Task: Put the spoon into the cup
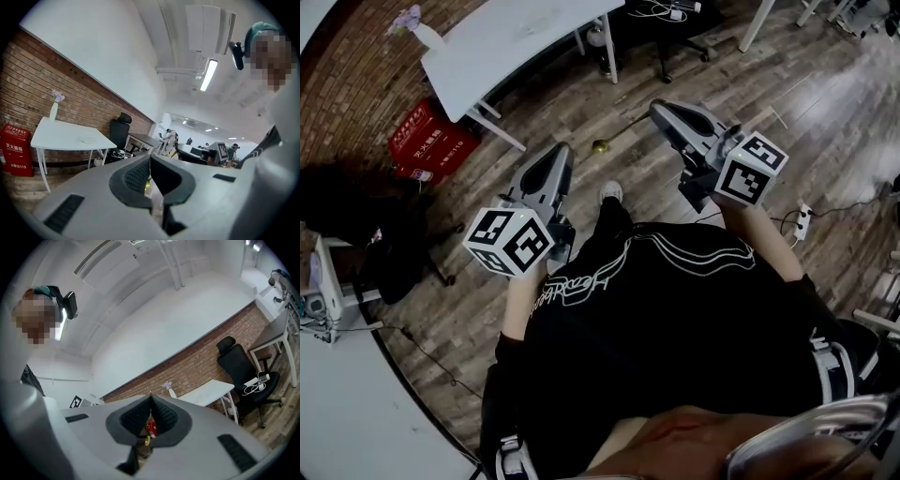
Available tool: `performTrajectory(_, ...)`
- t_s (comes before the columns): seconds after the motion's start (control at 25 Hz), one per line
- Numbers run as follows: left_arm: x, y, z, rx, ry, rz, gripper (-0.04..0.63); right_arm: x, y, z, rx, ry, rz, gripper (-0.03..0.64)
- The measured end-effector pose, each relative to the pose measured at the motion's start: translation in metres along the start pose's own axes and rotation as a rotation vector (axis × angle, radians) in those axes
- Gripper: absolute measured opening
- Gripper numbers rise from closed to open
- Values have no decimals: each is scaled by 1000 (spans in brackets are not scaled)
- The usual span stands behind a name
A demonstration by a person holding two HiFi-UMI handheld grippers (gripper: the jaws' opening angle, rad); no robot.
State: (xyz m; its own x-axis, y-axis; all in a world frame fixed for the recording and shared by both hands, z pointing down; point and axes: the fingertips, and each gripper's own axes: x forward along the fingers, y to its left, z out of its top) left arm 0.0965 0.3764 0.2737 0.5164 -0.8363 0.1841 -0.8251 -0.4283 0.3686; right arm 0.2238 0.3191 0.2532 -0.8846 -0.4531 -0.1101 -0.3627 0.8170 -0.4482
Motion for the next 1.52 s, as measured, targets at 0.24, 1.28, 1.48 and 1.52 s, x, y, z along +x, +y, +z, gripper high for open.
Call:
performTrajectory(0.24,23,32,-4,-23,-10,-9,6,21,-31,-10,4,5,-22,-2)
performTrajectory(1.28,227,357,136,-132,70,-14,6,332,-260,47,44,72,-137,-2)
performTrajectory(1.48,261,391,157,-114,87,-41,6,366,-292,64,32,44,-162,0)
performTrajectory(1.52,265,396,159,-112,91,-43,6,371,-296,64,33,41,-165,0)
